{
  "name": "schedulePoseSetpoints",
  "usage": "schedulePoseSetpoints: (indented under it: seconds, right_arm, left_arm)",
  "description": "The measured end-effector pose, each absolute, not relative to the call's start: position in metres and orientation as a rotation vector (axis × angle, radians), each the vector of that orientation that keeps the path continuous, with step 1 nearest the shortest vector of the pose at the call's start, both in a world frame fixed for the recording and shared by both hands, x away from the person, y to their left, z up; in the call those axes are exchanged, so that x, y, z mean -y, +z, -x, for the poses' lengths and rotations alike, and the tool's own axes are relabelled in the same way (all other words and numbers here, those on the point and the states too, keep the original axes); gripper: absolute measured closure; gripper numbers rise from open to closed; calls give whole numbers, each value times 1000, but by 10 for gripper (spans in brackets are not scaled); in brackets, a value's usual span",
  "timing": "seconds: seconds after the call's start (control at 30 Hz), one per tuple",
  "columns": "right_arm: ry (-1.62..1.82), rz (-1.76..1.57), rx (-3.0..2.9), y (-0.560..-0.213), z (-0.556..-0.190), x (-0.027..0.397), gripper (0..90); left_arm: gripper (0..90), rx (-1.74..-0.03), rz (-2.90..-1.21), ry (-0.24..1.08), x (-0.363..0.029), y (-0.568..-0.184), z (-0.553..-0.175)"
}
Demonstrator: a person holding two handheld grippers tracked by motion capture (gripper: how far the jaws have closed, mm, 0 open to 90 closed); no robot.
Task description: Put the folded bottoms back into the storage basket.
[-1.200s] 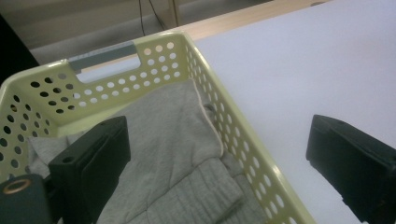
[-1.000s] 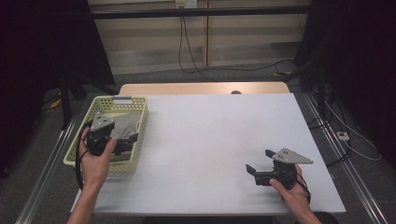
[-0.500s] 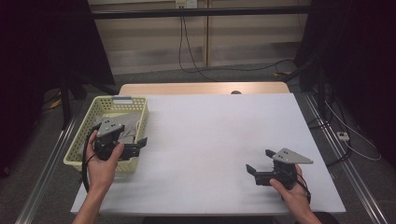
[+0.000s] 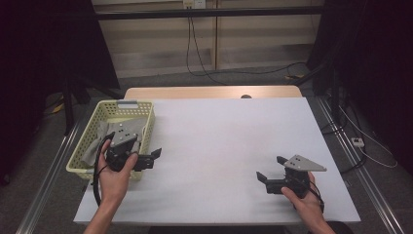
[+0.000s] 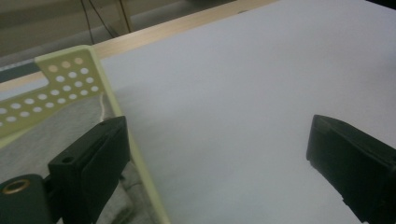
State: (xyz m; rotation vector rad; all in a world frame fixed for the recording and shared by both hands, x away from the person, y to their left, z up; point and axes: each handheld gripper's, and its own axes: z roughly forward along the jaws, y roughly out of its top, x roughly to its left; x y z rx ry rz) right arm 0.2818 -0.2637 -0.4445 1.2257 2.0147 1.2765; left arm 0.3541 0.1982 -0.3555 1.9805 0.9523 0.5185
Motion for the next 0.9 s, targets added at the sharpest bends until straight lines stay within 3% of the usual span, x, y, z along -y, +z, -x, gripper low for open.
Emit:
schedulePoseSetpoints:
  seconds: [0.9]
  right_arm:
    - [1281,-1223,-2018,-444,-282,264,54]
  left_arm:
    - [64,-864,-2030,458,-154,-372,-352]
